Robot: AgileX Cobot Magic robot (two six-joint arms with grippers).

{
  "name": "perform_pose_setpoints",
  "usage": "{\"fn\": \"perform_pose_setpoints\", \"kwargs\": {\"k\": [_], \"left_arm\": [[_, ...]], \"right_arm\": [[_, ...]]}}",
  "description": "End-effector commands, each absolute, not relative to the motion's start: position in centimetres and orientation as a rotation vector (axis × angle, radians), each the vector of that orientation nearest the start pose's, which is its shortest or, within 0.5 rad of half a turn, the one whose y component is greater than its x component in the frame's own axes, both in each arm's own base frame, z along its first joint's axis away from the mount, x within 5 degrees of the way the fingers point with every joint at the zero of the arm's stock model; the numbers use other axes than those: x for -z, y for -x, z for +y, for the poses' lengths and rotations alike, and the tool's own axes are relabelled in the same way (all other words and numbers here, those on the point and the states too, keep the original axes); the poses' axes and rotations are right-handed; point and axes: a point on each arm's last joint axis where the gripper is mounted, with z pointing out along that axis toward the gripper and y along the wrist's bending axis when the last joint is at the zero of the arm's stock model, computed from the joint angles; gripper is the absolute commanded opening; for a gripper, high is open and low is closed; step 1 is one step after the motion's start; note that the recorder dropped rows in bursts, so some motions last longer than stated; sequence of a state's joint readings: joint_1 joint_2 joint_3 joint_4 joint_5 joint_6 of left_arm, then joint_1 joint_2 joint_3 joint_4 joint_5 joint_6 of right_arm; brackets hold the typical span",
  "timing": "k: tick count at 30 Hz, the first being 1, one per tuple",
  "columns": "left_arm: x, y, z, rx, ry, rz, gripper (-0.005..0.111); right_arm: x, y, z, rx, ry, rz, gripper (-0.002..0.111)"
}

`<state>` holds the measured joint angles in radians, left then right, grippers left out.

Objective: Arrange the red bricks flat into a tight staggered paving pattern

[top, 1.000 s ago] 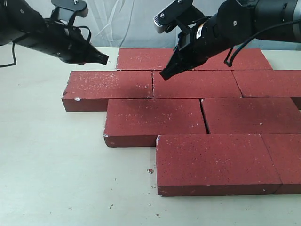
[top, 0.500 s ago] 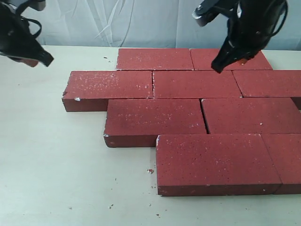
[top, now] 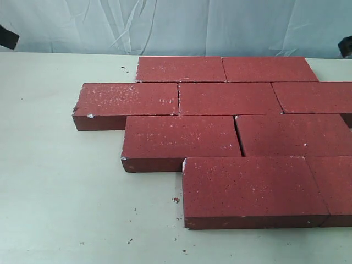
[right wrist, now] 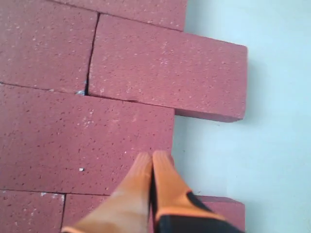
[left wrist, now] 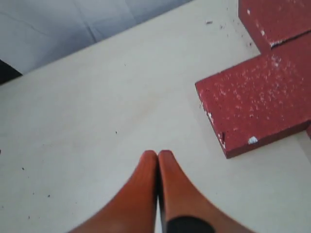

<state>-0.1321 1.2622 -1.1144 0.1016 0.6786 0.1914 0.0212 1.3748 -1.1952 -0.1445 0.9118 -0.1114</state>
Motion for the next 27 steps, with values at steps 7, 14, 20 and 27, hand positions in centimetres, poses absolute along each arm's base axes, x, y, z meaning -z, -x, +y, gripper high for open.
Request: {"fn": "perform_pose_setpoints", "kwargs": {"k": [7,14,20,27], "left_arm": [[-36.2,-20.7,-2.7,-0.055,-0.333,2.008,0.000],[-36.0,-16.3,-2.2,-0.035,-0.290,1.828,0.000],[-34.6,-13.6,-1.9,-0.009,-0.260,1.759,0.000],[-33.6,-11.1,-1.6,0.022,-0.221,1.666,0.000]], "right_arm": [[-34.1,-20.6,-0.8,0.186,0.164,2.170,-0.001],[-33.7,-16.5,-0.6,0.186,0.161,2.008,-0.001],[-33.0,-13.9,-0.5,0.183,0.154,1.911,-0.001],[-32.1,-11.9,-0.4,0.169,0.142,1.805,-0.001]]}}
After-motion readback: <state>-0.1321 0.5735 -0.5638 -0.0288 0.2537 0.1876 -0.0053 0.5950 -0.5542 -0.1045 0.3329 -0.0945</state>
